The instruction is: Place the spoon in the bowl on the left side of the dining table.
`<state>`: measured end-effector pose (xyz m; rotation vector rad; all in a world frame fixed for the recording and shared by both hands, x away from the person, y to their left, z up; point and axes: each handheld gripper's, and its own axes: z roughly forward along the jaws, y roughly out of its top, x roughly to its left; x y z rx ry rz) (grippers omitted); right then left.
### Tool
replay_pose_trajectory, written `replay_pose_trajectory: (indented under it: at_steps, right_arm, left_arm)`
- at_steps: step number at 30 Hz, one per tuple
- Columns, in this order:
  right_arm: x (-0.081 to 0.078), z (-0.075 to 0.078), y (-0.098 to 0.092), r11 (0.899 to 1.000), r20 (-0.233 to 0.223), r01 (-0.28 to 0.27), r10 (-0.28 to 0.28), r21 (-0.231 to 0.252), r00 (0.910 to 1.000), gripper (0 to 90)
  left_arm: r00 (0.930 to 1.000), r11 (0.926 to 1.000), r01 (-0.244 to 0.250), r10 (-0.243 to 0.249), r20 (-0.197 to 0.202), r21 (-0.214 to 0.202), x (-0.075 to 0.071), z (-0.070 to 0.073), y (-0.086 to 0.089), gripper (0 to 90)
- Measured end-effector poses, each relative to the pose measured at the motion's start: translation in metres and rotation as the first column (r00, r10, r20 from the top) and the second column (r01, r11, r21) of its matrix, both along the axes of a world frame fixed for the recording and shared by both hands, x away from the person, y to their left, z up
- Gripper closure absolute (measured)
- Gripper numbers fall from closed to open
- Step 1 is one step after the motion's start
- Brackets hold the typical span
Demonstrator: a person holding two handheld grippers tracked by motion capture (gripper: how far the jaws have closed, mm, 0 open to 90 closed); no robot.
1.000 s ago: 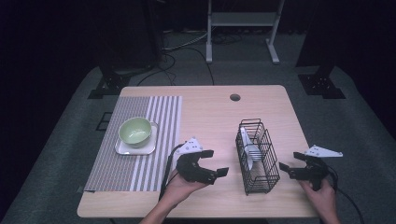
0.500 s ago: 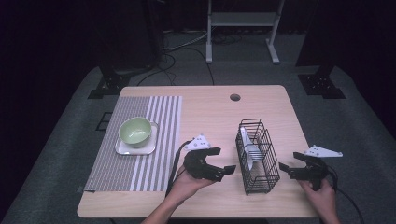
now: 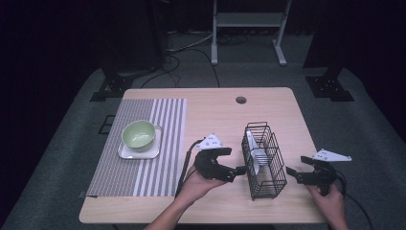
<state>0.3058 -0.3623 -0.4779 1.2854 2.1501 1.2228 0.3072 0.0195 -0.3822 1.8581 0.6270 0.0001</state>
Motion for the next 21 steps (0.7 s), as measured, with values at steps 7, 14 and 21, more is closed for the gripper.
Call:
replay_pose_trajectory:
  at_steps: [7,14,21]
  right_arm:
    - [0.0,0.0,0.0,1.0,0.003,-0.001,0.001,0.001,1.0,13.4]
    - [0.0,0.0,0.0,1.0,0.004,-0.002,0.002,0.001,1.0,13.4]
    - [0.0,0.0,0.0,1.0,0.003,-0.003,0.003,0.004,1.0,13.5]
  left_arm:
    - [1.0,1.0,0.0,0.0,0.001,-0.001,0.002,0.003,-0.006,10.9]
    - [1.0,1.0,0.003,-0.003,0.001,0.008,0.005,0.004,-0.013,12.1]
    - [1.0,0.9999,0.003,-0.003,0.001,0.011,0.006,0.006,-0.021,13.0]
